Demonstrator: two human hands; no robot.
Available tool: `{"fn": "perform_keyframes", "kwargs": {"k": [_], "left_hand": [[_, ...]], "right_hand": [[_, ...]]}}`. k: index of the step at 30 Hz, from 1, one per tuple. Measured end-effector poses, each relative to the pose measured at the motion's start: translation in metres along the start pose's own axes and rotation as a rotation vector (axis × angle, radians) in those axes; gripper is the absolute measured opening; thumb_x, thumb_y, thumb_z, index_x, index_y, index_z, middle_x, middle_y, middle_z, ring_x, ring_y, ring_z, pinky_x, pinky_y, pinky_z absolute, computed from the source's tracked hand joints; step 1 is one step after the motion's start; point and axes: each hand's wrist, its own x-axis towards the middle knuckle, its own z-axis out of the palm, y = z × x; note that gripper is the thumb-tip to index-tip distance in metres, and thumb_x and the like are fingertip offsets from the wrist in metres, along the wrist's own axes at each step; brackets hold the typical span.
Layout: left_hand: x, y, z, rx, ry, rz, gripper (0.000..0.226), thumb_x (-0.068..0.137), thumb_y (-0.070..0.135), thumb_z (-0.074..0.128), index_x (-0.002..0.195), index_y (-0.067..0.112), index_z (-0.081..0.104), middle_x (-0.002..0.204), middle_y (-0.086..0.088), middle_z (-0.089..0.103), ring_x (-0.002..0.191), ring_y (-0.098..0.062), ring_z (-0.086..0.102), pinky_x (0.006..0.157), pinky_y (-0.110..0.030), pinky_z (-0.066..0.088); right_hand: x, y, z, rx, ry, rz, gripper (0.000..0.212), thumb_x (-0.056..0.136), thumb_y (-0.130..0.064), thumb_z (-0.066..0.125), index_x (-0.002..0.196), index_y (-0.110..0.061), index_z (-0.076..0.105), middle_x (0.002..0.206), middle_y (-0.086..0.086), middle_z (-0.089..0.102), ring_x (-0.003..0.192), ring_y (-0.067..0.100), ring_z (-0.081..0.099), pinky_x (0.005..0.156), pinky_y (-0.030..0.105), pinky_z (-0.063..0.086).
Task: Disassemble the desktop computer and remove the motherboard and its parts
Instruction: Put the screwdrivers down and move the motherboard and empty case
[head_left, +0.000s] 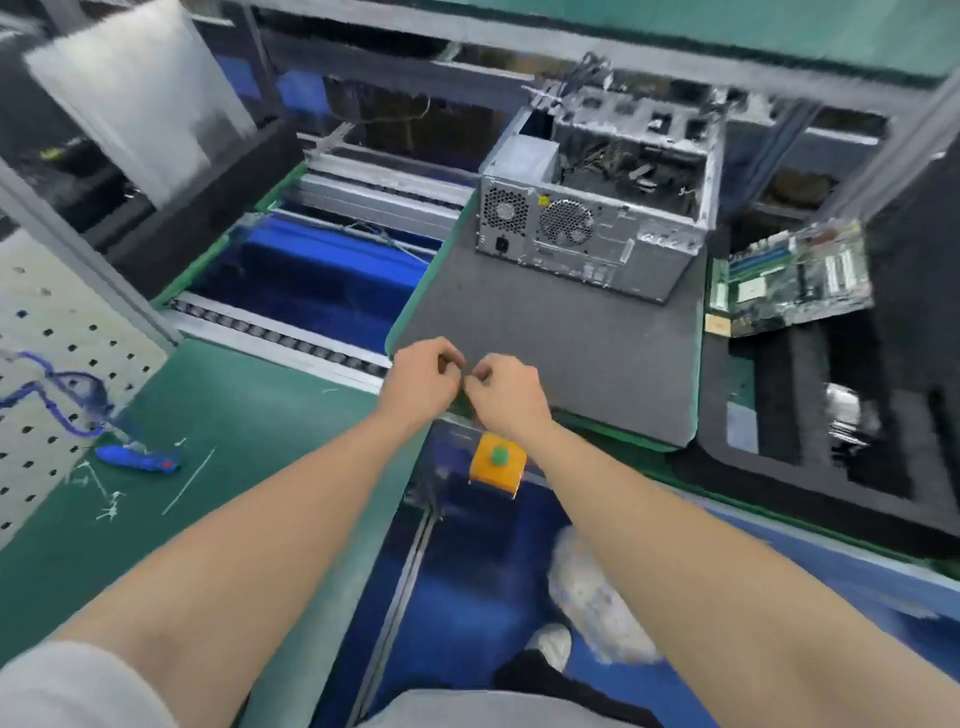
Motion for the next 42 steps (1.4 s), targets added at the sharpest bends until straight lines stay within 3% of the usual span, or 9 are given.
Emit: {"fn": "perform_keyframes", "kwargs": {"k": [4,8,12,17,20,23,27,32,42], "left_hand": [[0.053,0.066,0.015,0.043,-0.013,0.16,0.02,0.09,0.015,0.059,0.098,0.028,0.072,0.095,0.005,0.068,0.09,-0.017,0.063,0.082,-0.032,0.051],[0.101,0.116,0.022,0.106,-0.032,0.317,0.026,0.089,0.012,0.061,0.112,0.019,0.07,0.109,-0.004,0.066,0.1,-0.023,0.064,0.092,-0.039,0.053],[0.153,0.145,0.032,0.186,-0.026,0.442,0.043,0.086,0.014,0.066,0.129,0.017,0.06,0.126,-0.009,0.056,0.115,-0.029,0.057,0.101,-0.042,0.047],[0.221,0.163,0.045,0.325,0.01,0.597,0.073,0.083,0.031,0.078,0.147,0.013,0.047,0.147,-0.01,0.048,0.132,-0.031,0.049,0.113,-0.044,0.039],[0.256,0.164,0.051,0.474,-0.074,0.634,0.076,0.085,0.049,0.076,0.145,0.014,0.046,0.141,-0.008,0.054,0.132,-0.029,0.049,0.116,-0.043,0.032],[0.285,0.164,0.053,0.705,-0.14,0.686,0.061,0.087,0.067,0.066,0.121,0.017,0.058,0.113,-0.003,0.07,0.106,-0.026,0.064,0.098,-0.041,0.041],[0.304,0.168,0.052,0.743,-0.236,0.748,0.056,0.084,0.073,0.066,0.108,0.022,0.061,0.099,0.003,0.07,0.095,-0.023,0.066,0.079,-0.037,0.041],[0.306,0.166,0.052,0.751,-0.251,0.769,0.051,0.089,0.07,0.061,0.102,0.021,0.054,0.095,0.005,0.063,0.083,-0.019,0.056,0.077,-0.035,0.032],[0.274,0.146,0.036,0.746,-0.24,0.777,0.057,0.089,0.07,0.061,0.119,0.021,0.056,0.106,0.005,0.066,0.1,-0.02,0.063,0.091,-0.036,0.04]], "right_hand": [[0.038,0.028,-0.086,-0.014,0.143,0.001,0.019,0.094,-0.031,0.057,0.103,-0.022,0.072,0.104,0.003,0.073,0.099,0.026,0.063,0.077,0.032,0.048],[0.069,0.037,-0.149,-0.031,0.294,-0.029,0.014,0.094,-0.025,0.059,0.1,-0.02,0.071,0.096,-0.001,0.071,0.096,0.024,0.065,0.079,0.032,0.053],[0.109,0.039,-0.188,-0.152,0.404,-0.094,0.017,0.092,-0.019,0.062,0.109,-0.018,0.067,0.114,0.004,0.063,0.112,0.024,0.057,0.09,0.035,0.048],[0.161,0.04,-0.218,-0.318,0.429,-0.092,0.057,0.083,-0.022,0.075,0.135,-0.022,0.053,0.141,0.006,0.046,0.133,0.028,0.043,0.109,0.042,0.04],[0.19,0.044,-0.228,-0.499,0.342,-0.047,0.078,0.079,-0.038,0.08,0.146,-0.029,0.042,0.141,0.005,0.051,0.137,0.028,0.043,0.116,0.042,0.029],[0.216,0.048,-0.228,-0.582,0.183,0.09,0.07,0.08,-0.056,0.078,0.137,-0.028,0.049,0.115,0.004,0.068,0.116,0.031,0.06,0.093,0.04,0.036],[0.232,0.049,-0.224,-0.766,0.113,0.167,0.055,0.074,-0.066,0.079,0.099,-0.023,0.056,0.09,0.003,0.061,0.083,0.03,0.063,0.066,0.037,0.043],[0.233,0.043,-0.228,-0.751,0.085,0.198,0.054,0.072,-0.063,0.083,0.071,-0.022,0.047,0.07,-0.002,0.049,0.073,0.027,0.06,0.057,0.033,0.037],[0.202,0.035,-0.201,-0.714,0.077,0.196,0.05,0.072,-0.06,0.084,0.068,-0.023,0.05,0.071,-0.001,0.054,0.056,0.019,0.05,0.056,0.032,0.041]]}}
